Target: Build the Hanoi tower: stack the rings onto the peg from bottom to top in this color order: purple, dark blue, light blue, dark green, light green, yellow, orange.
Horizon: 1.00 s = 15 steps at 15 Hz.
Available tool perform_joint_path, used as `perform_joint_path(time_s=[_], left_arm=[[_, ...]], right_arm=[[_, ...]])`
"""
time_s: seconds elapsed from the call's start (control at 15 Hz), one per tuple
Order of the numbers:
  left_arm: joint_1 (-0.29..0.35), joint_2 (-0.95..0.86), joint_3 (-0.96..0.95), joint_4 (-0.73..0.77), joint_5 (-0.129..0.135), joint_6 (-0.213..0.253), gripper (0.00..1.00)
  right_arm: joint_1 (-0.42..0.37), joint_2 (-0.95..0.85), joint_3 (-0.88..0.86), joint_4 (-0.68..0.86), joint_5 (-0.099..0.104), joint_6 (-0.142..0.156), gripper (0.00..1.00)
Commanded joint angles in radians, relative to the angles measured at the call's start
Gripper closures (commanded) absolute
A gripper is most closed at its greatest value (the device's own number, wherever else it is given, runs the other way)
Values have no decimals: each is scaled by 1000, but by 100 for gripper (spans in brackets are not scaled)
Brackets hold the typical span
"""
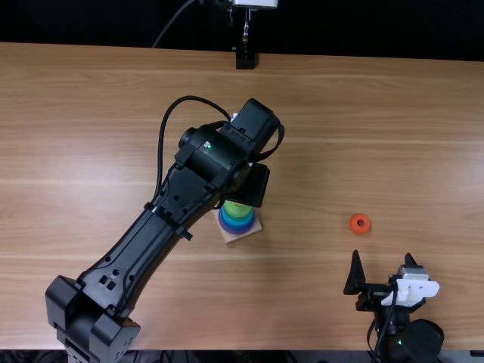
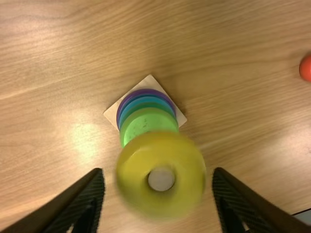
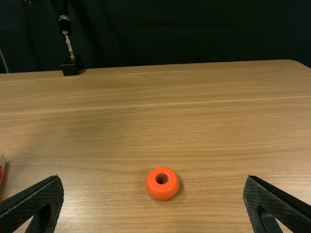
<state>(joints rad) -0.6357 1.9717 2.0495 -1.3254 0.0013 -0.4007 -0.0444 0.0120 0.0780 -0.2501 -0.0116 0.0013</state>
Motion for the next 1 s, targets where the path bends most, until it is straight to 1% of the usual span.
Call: perform_joint_path(time_s=[0.0, 0.07, 0.13, 0.27, 0.4, 0.47, 0.6, 0.67, 0.8, 0.87, 0.93], left_arm=[[-10, 21, 29, -5, 6, -15, 0], [-10, 21, 28, -7, 28, -15, 0], [-9, 21, 29, -7, 37, -15, 0], [-5, 18, 29, 0, 37, -13, 0], [11, 15, 29, 22, 39, -13, 0], [33, 7, 28, 35, 39, -12, 0], [103, -16, 15, 81, 47, -12, 0], [133, -70, -35, 118, 54, -10, 0], [211, -160, -147, 241, 58, -6, 0], [254, -209, -207, 302, 72, -6, 0], [295, -277, -288, 363, 98, -2, 0]], right_arm=[[-3, -12, -63, -68, -9, 1, 0], [-3, -12, -63, -68, -9, 1, 0], [-3, -12, -63, -68, -9, 1, 0], [-3, -12, -63, -68, -9, 1, 0], [-3, -12, -63, -68, -9, 1, 0], [-3, -12, -63, -68, -9, 1, 0], [-3, -12, -63, -68, -9, 1, 0], [-3, -12, -63, -68, -9, 1, 0], [-3, -12, -63, -68, -9, 1, 0], [-3, -12, -63, -68, -9, 1, 0], [-3, -12, -63, -68, -9, 1, 0]])
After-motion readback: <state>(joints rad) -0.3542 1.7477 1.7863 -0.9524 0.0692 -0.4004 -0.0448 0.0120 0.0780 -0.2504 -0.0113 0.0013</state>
